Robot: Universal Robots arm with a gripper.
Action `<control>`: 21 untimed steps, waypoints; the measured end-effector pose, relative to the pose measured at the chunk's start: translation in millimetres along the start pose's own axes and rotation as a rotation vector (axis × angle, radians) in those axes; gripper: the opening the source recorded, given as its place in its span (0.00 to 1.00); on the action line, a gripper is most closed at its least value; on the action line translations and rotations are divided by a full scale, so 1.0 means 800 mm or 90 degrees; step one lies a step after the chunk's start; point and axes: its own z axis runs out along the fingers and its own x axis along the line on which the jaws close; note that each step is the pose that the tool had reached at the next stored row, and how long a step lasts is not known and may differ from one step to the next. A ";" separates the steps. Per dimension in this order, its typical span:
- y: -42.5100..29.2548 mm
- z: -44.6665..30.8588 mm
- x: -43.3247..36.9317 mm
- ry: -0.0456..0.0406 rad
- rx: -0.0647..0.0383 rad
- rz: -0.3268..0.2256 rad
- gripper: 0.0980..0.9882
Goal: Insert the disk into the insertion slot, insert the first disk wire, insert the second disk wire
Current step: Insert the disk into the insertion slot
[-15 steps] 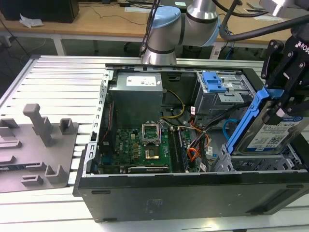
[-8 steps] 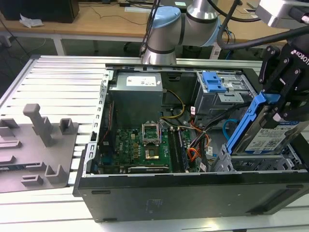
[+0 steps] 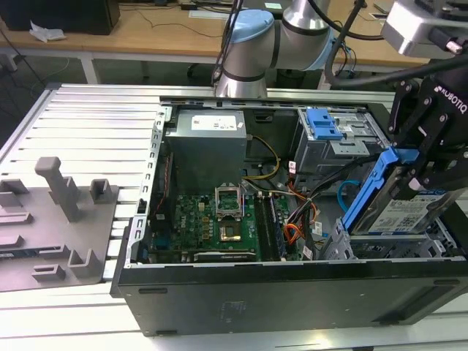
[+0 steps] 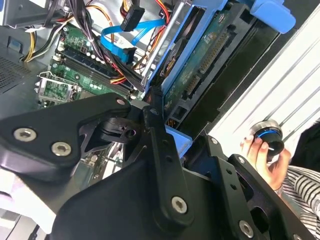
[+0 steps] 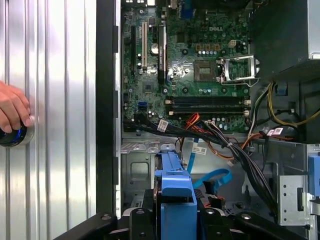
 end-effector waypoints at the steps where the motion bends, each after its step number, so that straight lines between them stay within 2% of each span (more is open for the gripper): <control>1: -0.0001 0.0018 0.000 0.0000 0.000 0.000 0.30; 13: -0.0008 0.0194 0.000 0.0001 0.000 0.000 0.30; 18: -0.0008 0.0195 0.000 0.0003 0.000 0.000 0.31; 19: -0.0008 0.0195 0.000 0.0002 0.000 0.000 0.38; 21: -0.0008 0.0195 0.000 0.0002 0.000 0.000 0.38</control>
